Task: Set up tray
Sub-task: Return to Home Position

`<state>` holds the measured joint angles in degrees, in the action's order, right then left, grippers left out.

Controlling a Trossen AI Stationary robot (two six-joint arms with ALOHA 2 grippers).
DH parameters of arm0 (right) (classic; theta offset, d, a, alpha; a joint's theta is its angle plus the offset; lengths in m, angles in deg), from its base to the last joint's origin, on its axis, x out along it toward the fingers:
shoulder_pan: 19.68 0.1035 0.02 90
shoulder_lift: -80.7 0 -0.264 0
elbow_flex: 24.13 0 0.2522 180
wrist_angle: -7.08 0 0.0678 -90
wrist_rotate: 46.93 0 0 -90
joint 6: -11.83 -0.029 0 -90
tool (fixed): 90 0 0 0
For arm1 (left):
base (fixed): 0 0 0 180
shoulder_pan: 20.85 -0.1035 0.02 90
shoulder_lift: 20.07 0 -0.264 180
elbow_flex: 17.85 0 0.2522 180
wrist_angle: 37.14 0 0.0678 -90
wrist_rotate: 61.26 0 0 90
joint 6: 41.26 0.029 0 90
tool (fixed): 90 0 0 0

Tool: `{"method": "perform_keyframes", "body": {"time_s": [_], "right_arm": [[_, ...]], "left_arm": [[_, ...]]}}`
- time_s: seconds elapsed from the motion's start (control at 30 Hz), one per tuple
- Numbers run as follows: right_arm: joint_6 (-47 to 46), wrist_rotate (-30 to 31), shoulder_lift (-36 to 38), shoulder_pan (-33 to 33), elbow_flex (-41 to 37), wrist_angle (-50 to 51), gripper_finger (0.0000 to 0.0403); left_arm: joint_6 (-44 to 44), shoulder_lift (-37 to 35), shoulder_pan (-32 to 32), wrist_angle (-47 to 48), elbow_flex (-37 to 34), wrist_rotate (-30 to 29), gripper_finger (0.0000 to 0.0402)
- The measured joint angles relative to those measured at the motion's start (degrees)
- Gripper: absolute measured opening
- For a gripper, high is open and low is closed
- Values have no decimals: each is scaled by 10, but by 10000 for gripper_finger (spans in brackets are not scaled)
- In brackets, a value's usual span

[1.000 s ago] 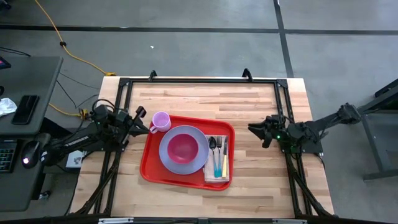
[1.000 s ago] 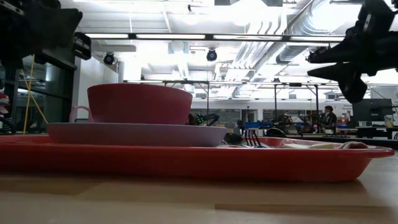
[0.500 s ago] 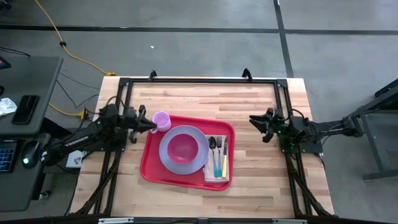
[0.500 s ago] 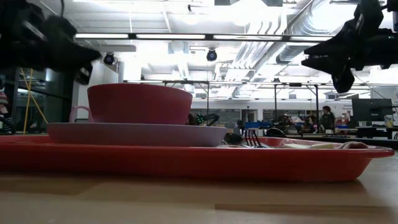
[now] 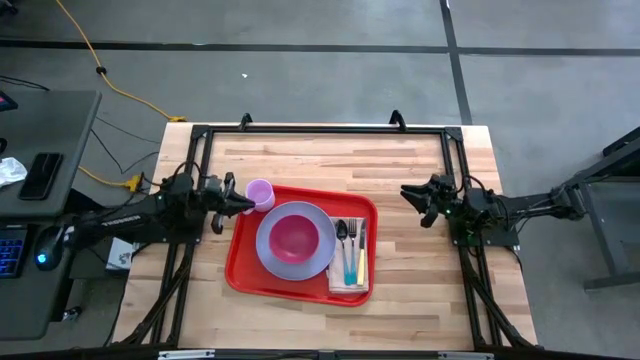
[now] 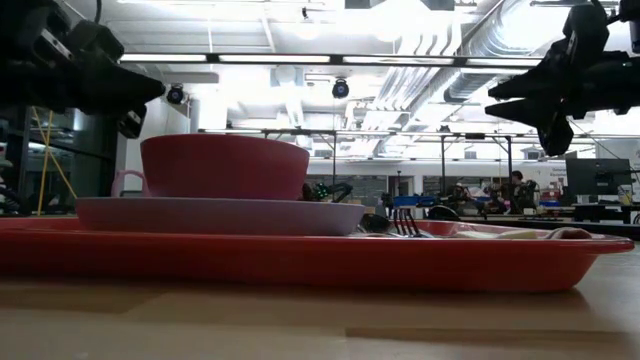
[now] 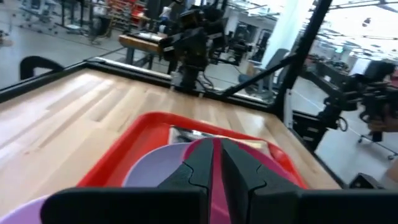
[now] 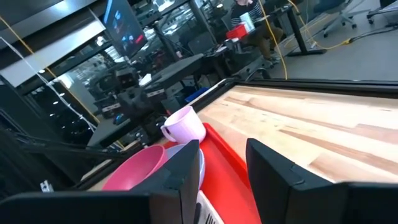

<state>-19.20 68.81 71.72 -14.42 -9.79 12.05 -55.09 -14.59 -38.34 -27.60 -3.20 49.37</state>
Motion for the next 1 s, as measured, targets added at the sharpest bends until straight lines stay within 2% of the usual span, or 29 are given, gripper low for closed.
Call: {"method": "perform_keyframes", "body": {"time_s": [0.17,0.37,0.47,0.77,1.0], "right_arm": [[-5,5,0,0,0,0,110],[-5,21,0,0,0,15,110],[-3,39,0,0,0,9,110],[17,20,0,0,0,-16,110],[32,13,0,0,0,-30,110]], "left_arm": [[14,0,111,-18,1,-85,62],[51,0,197,55,20,-167,62],[78,-2,210,54,30,-169,62],[105,-7,209,73,41,-181,62],[102,-9,209,18,18,-181,62]]}}
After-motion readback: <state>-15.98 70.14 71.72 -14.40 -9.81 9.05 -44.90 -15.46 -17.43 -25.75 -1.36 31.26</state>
